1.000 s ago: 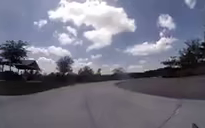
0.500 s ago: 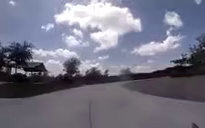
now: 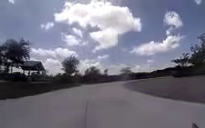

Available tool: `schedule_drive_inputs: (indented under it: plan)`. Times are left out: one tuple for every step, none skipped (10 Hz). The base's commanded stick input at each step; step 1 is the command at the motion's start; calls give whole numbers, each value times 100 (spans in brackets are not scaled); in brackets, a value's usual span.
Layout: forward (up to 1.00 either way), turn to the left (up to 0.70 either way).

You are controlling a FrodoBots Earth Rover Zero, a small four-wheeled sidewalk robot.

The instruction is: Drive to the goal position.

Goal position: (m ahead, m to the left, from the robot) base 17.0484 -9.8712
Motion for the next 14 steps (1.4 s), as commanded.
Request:
schedule_drive_inputs:
  plan:
    - [85, 0]
    - [85, 0]
    - [85, 0]
    - [85, 6]
    - [85, 24]
    - [85, 31]
    - [85, 26]
    - [85, 0]
    - [85, 0]
    - [85, 0]
    - [85, 0]
    - [85, 0]
    - [85, 0]
    - [85, 0]
